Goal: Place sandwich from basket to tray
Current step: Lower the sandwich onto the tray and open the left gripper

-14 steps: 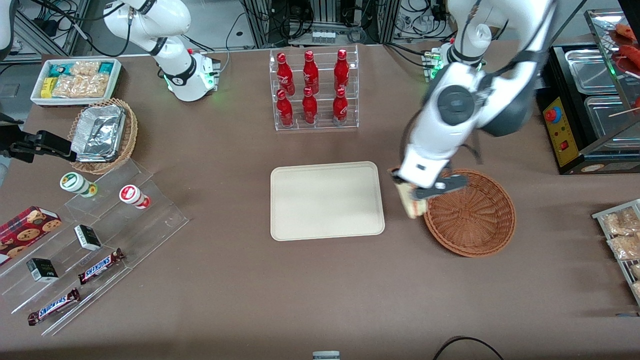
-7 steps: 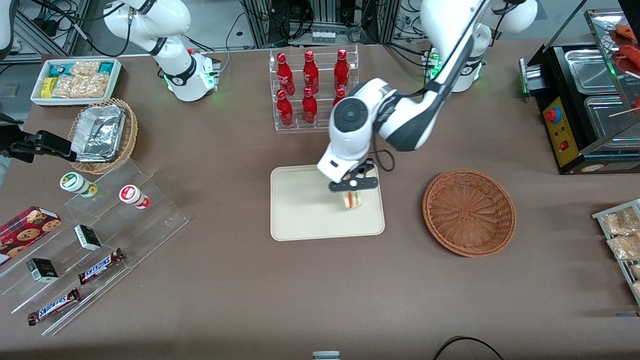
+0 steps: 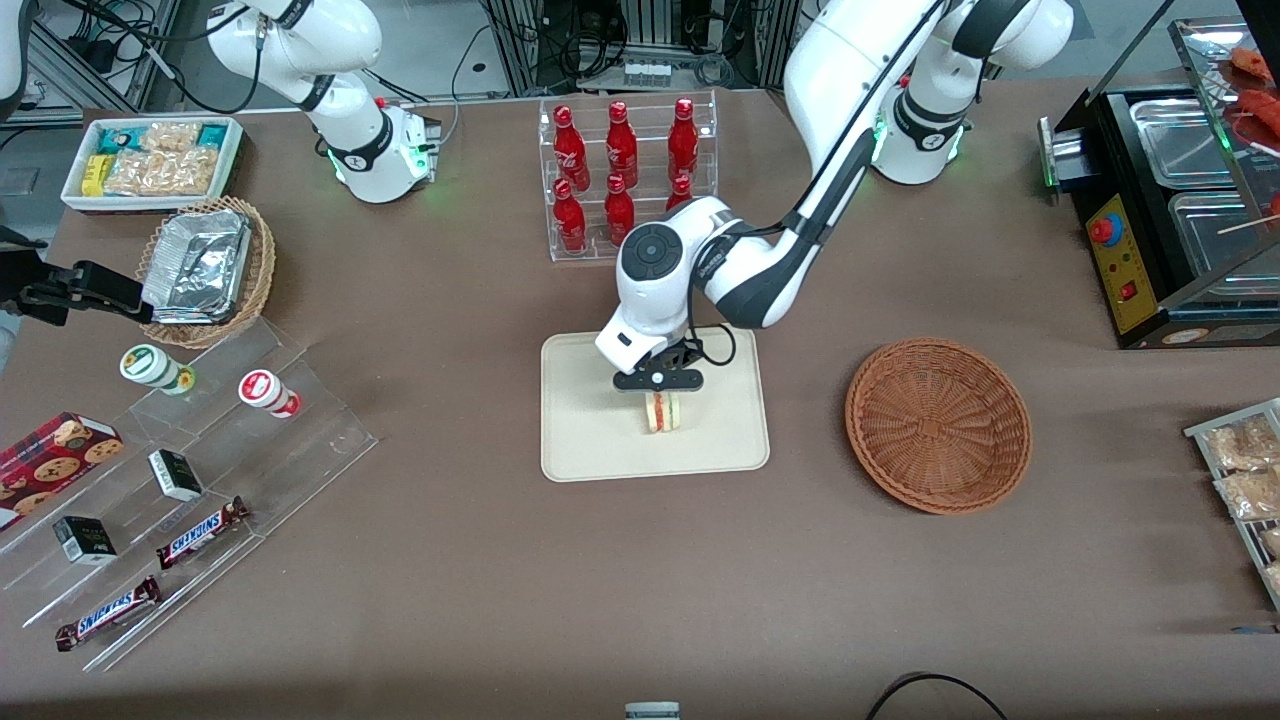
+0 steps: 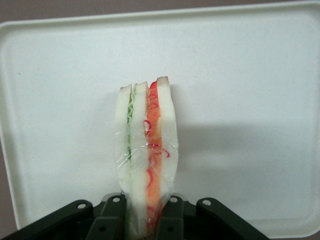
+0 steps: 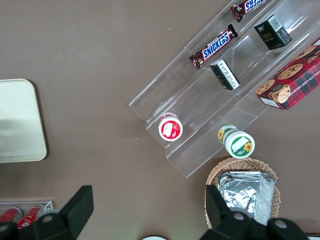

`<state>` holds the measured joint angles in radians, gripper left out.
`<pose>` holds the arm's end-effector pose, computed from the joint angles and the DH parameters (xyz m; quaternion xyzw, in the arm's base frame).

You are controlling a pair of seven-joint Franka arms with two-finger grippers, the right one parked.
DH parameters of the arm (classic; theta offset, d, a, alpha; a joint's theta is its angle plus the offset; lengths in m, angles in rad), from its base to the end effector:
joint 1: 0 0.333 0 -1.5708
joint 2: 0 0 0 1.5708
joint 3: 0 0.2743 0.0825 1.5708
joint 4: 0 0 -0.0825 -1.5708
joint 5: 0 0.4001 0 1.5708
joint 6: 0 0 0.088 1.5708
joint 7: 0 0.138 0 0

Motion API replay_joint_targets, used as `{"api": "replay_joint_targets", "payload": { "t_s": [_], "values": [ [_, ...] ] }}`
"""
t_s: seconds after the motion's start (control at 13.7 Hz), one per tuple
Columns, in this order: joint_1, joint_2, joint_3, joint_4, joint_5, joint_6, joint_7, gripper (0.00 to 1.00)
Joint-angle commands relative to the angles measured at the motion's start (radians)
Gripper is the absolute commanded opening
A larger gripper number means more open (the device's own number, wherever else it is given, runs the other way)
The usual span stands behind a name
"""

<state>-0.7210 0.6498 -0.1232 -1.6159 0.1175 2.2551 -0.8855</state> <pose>0.4594 -0.5003 0.1725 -1.0000 0.0043 -0.0048 0.0070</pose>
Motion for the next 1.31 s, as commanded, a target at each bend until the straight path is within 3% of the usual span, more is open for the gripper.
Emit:
{"api": "replay_joint_targets", "payload": {
  "t_s": [0.0,0.29,0.36,0.44,0.51,1.02,1.24],
  "values": [
    [-0.037,0.030,0.016,0.030,0.021,0.020,-0.030,0.00],
    [-0.046,0.059,0.017,0.030,0.037,0.054,-0.056,0.00],
    [-0.046,0.059,0.017,0.028,0.039,0.052,-0.058,0.18],
    [-0.046,0.057,0.019,0.030,0.039,0.052,-0.055,0.82],
    [-0.046,0.054,0.019,0.031,0.041,0.052,-0.056,1.00],
    [-0.032,-0.137,0.060,0.033,0.016,-0.145,-0.052,1.00],
    [0.034,-0.254,0.070,0.028,-0.018,-0.241,-0.040,1.00]
  ]
}}
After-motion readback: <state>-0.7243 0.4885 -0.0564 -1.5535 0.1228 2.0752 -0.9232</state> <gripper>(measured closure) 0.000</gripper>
